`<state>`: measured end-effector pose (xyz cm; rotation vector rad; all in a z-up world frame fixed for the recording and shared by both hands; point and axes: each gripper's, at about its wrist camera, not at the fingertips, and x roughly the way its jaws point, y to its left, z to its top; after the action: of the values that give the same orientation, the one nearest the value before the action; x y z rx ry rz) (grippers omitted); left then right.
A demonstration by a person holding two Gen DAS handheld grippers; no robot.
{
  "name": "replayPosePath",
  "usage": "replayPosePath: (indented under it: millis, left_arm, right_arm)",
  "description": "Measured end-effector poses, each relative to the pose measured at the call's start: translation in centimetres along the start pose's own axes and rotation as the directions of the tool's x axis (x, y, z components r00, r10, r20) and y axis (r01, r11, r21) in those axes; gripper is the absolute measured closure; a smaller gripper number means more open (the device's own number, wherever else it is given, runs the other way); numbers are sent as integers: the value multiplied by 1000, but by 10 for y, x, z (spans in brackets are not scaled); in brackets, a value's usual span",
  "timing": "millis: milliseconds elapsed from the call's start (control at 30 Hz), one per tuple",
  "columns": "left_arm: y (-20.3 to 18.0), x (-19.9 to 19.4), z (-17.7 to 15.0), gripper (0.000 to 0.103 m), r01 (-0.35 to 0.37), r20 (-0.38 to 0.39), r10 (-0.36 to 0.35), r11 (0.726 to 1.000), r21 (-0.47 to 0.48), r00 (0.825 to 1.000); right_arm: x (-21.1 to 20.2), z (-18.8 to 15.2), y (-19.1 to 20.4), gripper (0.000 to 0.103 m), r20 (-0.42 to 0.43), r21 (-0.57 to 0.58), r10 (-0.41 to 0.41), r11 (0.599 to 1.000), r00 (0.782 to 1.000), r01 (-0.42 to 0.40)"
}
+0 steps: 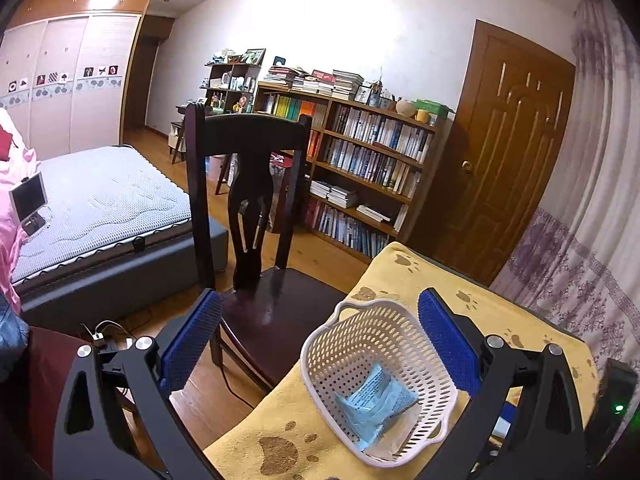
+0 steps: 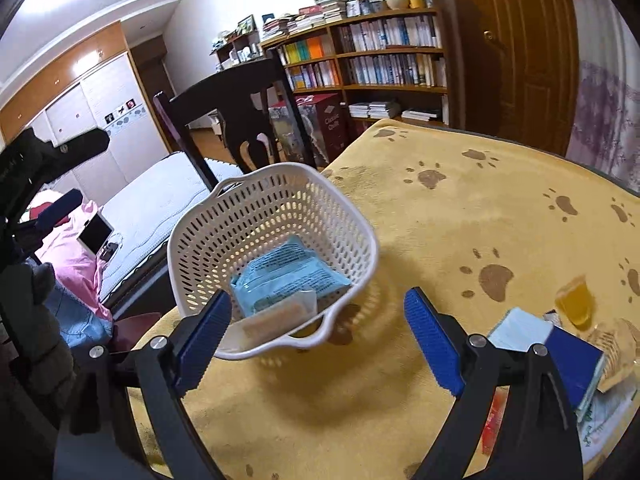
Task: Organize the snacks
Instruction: 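Carry the clear cookie packet with the right tool into the basket and release, then grasp the blue-and-white wafer box with the left tool while the right tool grasps the brown paper bag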
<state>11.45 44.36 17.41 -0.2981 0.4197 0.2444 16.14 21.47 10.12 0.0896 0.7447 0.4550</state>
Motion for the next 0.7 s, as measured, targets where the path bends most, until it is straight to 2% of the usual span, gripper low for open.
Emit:
replayPosePath:
  millis: [200,400,700]
  left_arm:
    - [-6,-1,-1,3,9,-2,-9,1000,17,1000]
    - [-20,-3,-6,3,24,-7,-24,998,65,1000]
    - [-42,-8,-16,3,56,-4,-56,990,133,998]
  right_arm:
    - [-16,-2,-26,15,31,44,-45,998,998,44]
    - [-38,-6,-72,15,55,126,-129,985,990,121]
    - [-76,-6,-136,15,81,227,-265,943,961,241]
